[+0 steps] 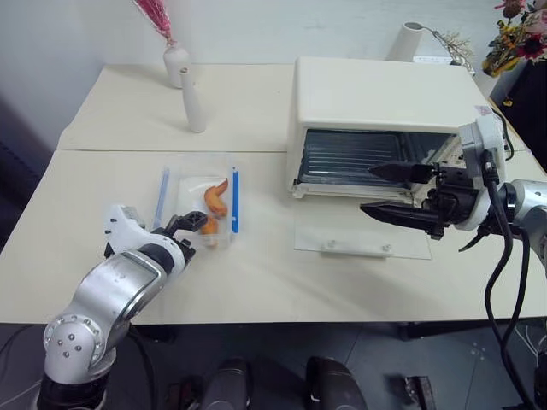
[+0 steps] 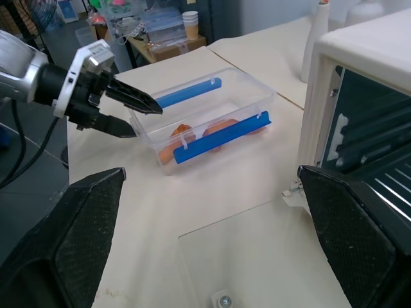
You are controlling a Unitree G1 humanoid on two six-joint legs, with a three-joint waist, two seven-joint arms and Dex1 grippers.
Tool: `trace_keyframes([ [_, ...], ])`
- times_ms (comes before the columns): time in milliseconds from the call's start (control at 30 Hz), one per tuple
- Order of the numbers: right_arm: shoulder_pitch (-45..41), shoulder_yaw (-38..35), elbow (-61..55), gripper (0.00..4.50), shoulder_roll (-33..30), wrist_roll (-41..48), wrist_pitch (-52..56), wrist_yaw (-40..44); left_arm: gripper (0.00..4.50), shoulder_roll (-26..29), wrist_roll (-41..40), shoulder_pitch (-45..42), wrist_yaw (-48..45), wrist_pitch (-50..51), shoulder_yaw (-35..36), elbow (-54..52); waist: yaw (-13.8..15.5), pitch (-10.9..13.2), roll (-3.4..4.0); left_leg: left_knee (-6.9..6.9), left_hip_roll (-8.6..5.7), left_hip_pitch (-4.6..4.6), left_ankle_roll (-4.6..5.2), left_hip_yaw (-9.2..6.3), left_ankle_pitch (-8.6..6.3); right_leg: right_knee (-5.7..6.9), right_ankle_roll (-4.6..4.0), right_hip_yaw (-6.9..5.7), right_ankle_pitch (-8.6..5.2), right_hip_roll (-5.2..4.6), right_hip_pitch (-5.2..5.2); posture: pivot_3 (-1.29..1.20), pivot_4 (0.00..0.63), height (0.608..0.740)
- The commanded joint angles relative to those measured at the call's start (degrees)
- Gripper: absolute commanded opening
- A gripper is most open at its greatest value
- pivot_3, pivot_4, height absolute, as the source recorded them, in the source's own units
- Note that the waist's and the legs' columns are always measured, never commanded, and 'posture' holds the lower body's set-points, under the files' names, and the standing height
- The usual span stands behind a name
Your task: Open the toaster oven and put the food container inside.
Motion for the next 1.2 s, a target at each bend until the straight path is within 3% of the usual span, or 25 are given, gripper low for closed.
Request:
trace_keyframes([
  [33,0.1,-2.9,-2.7,4.50,-1.1,1.8,0.4,-0.7,4.49,-1.7,0.0,0.1,2.2,3.2,2.9,1.3,0.0,0.0,0.00,0.00,0.00,0.00,0.00,0.00,0.00,0.00,0.01,0.00,0.00,0.00,0.00,0.00,0.150,0.740],
  [200,1.8,-3.6,-4.1,4.50,-0.7,2.4,0.3,-2.1,4.49,-2.7,0.0,-0.5,1.4,8.6,6.1,5.9,0.0,0.0,0.00,0.00,0.01,0.00,-0.01,-0.01,0.01,0.00,0.01,0.00,0.00,0.01,-0.01,0.00,0.150,0.740],
  [233,1.9,-3.7,-4.3,4.50,-0.6,2.6,0.4,-2.4,4.31,-2.6,0.0,-1.1,1.2,9.7,6.7,7.0,0.0,0.0,0.00,0.00,-0.01,0.00,-0.01,-0.01,0.01,0.00,0.01,0.01,0.01,0.00,-0.01,0.00,0.150,0.740],
  [333,1.9,-4.2,-4.6,4.50,-0.3,3.2,0.7,-3.2,3.63,-0.8,0.0,-2.9,0.9,13.8,7.8,11.1,0.1,0.0,-0.01,0.00,-0.02,0.00,-0.01,-0.03,0.01,-0.01,0.02,0.01,0.01,0.01,0.00,0.00,0.150,0.740],
  [600,2.2,-4.7,-4.8,4.50,-0.5,4.5,0.7,-4.6,1.19,1.2,0.0,-7.6,2.1,20.7,10.1,17.5,0.0,0.0,-0.01,-0.03,-0.01,-0.01,-0.02,-0.01,0.01,0.01,0.03,0.03,0.01,0.00,-0.05,0.00,0.150,0.740],
  [700,2.4,-4.8,-4.8,4.50,-0.4,4.6,0.6,-5.1,0.37,5.7,0.0,-8.0,0.0,24.9,11.6,20.7,-0.1,0.0,-0.02,-0.10,0.00,-0.01,-0.04,-0.01,0.01,0.02,0.03,0.03,0.01,0.00,-0.09,0.00,0.150,0.740],
  [967,3.3,-5.1,-4.3,4.50,-0.8,3.8,0.2,-5.4,0.29,24.7,0.0,-14.1,-21.3,41.0,8.0,32.0,-0.1,0.1,-0.11,-0.49,0.00,-0.17,-0.24,0.19,0.19,0.11,0.01,0.19,0.00,0.06,-0.58,0.00,0.150,0.740],
  [1200,6.7,-8.4,-4.7,4.50,-2.2,3.8,0.8,-6.2,0.29,28.5,0.0,-22.4,-32.8,46.6,1.0,33.6,-0.1,0.1,-0.13,-0.54,-0.04,-0.25,-0.22,0.18,0.17,0.06,0.02,0.18,0.01,0.01,-0.63,0.00,0.150,0.740],
])
